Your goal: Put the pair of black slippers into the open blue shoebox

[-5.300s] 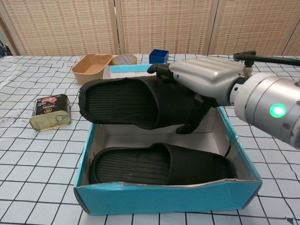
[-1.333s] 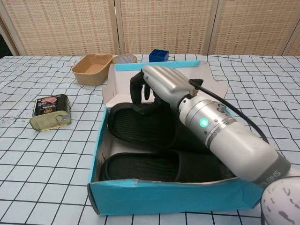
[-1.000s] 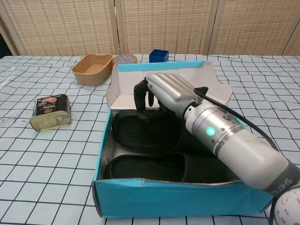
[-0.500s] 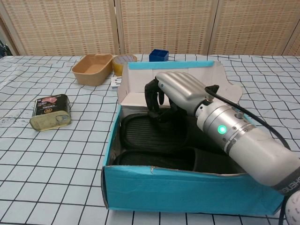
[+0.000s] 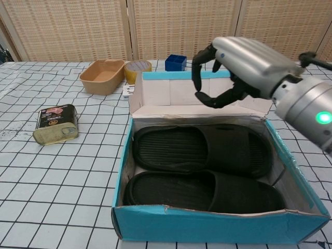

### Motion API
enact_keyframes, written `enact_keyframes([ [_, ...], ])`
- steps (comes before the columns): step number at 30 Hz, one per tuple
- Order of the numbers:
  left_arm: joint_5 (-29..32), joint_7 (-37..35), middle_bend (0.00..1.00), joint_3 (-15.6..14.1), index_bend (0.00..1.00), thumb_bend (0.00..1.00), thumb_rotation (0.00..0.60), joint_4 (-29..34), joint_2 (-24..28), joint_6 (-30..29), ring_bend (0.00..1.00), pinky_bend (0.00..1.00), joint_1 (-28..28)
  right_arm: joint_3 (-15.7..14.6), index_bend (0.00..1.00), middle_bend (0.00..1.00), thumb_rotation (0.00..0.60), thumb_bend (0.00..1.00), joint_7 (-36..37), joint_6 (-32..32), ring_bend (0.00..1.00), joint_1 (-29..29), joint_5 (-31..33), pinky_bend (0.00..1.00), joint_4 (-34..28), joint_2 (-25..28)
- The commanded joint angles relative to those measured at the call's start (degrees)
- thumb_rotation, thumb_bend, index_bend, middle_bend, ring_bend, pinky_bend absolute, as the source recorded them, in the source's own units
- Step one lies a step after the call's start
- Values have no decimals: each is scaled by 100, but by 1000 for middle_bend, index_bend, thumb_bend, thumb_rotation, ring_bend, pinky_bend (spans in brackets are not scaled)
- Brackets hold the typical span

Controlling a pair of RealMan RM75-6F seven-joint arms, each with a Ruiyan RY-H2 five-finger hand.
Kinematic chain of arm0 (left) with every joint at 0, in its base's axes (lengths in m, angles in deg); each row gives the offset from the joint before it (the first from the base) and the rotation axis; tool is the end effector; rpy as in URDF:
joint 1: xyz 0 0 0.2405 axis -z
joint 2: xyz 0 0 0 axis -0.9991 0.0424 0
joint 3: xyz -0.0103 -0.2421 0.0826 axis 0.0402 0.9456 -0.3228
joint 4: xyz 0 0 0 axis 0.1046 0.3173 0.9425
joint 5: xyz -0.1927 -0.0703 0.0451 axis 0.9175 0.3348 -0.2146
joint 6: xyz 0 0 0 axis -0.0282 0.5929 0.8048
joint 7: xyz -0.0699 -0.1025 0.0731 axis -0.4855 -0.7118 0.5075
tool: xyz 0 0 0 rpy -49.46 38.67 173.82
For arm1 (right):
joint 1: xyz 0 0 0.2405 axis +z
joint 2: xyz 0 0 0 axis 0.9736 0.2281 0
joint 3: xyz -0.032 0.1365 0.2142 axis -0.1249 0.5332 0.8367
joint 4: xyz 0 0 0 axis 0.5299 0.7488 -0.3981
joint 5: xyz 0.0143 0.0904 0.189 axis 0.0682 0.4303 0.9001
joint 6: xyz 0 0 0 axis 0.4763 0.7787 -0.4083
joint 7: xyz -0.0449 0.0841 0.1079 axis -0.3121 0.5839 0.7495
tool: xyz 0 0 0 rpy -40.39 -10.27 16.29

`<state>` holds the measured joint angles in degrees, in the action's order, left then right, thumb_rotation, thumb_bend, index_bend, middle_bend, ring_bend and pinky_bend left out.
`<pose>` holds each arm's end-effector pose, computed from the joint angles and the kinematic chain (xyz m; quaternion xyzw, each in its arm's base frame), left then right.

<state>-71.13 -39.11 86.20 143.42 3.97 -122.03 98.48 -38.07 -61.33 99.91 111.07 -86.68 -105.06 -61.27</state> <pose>-0.3255 0.2142 0.1576 -0.6294 -0.3665 -0.4304 0.5332 -0.1055 -0.2815 -0.0046 0.6977 -0.2803 0.5091 0.4189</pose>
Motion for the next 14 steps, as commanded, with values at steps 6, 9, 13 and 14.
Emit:
enact_keyframes([
  [6, -84, 92, 334, 11, 324, 421, 600, -5, -56, -159, 316, 444, -34, -1009, 253, 298, 600, 196, -757, 1729, 141, -1672, -441, 282, -91, 1516],
  [9, -95, 195, 335, 9, 323, 421, 600, -5, -98, -153, 316, 444, -25, -1131, 185, 219, 600, 159, -422, 1902, 72, -2096, -160, 155, 187, 1720],
  [13, -139, 395, 335, 6, 323, 422, 600, -20, -166, -164, 316, 444, -8, -1183, 171, 173, 600, 149, 283, 1768, 8, -2335, 13, 55, 304, 1991],
  [14, -162, 427, 335, 4, 323, 422, 600, -31, -184, -186, 316, 444, -7, -1180, 171, 169, 600, 149, 430, 1763, 3, -2370, 8, 45, 374, 2012],
])
